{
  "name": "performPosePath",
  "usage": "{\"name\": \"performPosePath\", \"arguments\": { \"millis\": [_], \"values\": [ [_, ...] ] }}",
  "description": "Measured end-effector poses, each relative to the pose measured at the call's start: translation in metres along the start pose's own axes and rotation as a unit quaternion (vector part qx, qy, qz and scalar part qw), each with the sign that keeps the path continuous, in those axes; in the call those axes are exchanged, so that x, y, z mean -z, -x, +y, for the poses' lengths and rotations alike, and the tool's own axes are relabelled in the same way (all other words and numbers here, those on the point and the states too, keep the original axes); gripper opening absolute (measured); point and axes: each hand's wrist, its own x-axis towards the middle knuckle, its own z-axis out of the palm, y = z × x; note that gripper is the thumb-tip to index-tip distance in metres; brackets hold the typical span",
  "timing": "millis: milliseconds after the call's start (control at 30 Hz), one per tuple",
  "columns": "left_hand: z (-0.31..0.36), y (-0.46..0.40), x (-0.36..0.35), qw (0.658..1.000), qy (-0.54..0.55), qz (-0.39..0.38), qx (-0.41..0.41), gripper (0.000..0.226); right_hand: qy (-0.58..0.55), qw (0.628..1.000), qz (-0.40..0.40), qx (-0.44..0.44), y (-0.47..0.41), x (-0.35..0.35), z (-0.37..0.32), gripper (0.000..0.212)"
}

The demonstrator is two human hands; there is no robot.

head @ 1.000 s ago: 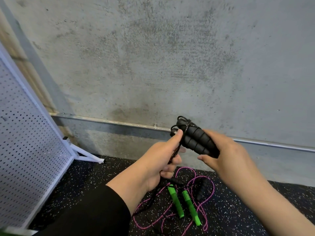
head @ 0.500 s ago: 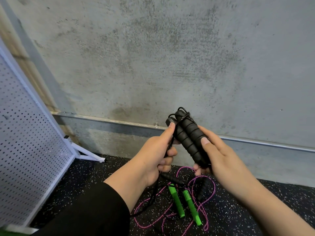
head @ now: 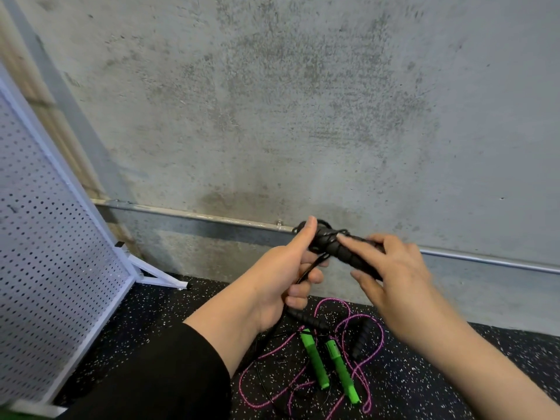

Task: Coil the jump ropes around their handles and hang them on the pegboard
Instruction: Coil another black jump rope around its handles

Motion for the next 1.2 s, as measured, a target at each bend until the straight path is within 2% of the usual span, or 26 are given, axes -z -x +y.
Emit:
{"name": "performPosePath", "arguments": {
  "millis": [200,267,333,367,400,433,467,533,567,633,700,733,800,967,1100,1167,1200],
  "values": [
    [-0.011,-0.005,-0.001,0.994,0.087,0.067,0.021,0.040,0.044,0.997,-0.028,0.056,0.005,-0.015,-0.015,0.076],
    [-0.013,-0.007,0.002,0.992,0.101,0.079,0.007,0.032,0.026,0.996,-0.059,0.059,0.005,-0.012,-0.018,0.067],
    [-0.012,-0.009,0.005,0.993,0.091,0.073,-0.017,0.030,-0.095,0.992,-0.082,0.006,0.005,-0.007,-0.022,0.046],
    [-0.010,-0.009,0.006,0.994,0.079,0.065,-0.029,0.030,-0.189,0.979,-0.062,-0.048,0.004,-0.004,-0.024,0.034],
    [-0.009,-0.009,0.006,0.996,0.066,0.054,-0.041,0.029,-0.278,0.953,-0.031,-0.116,0.003,-0.002,-0.024,0.024],
    [-0.007,-0.008,0.005,0.996,0.058,0.040,-0.052,0.030,-0.370,0.909,-0.012,-0.191,0.000,0.002,-0.024,0.024],
    [-0.007,-0.007,0.004,0.996,0.052,0.025,-0.062,0.030,-0.465,0.844,-0.024,-0.266,-0.003,0.003,-0.021,0.038],
    [-0.007,-0.005,0.000,0.996,0.031,0.003,-0.082,0.031,-0.615,0.691,-0.101,-0.367,-0.003,0.009,-0.017,0.064],
    [-0.008,-0.004,-0.001,0.996,0.014,-0.004,-0.090,0.031,-0.640,0.641,-0.147,-0.397,-0.001,0.011,-0.018,0.068],
    [-0.009,-0.003,-0.003,0.995,-0.012,-0.008,-0.096,0.030,-0.656,0.597,-0.218,-0.407,0.002,0.014,-0.019,0.066],
    [-0.008,-0.003,-0.002,0.995,-0.021,-0.006,-0.097,0.030,-0.679,0.576,-0.237,-0.389,0.001,0.013,-0.016,0.062],
    [-0.008,-0.004,-0.002,0.995,-0.024,-0.006,-0.098,0.031,-0.682,0.582,-0.233,-0.376,0.000,0.013,-0.014,0.062],
    [-0.007,-0.004,-0.001,0.994,-0.037,-0.010,-0.104,0.032,-0.660,0.629,-0.200,-0.358,-0.003,0.012,-0.011,0.064],
    [-0.005,-0.001,0.004,0.988,-0.124,-0.025,-0.086,0.039,-0.614,0.714,-0.051,-0.332,-0.011,0.014,-0.004,0.052],
    [-0.006,0.001,0.003,0.986,-0.145,-0.023,-0.082,0.041,-0.421,0.867,-0.018,-0.267,-0.012,0.031,0.004,0.030],
    [-0.006,0.000,0.002,0.990,-0.125,-0.012,-0.071,0.041,-0.313,0.923,-0.019,-0.222,-0.010,0.030,0.005,0.021],
    [-0.007,-0.001,0.001,0.992,-0.106,-0.012,-0.064,0.040,-0.275,0.940,-0.016,-0.200,-0.010,0.027,0.004,0.018]
  ]
}}
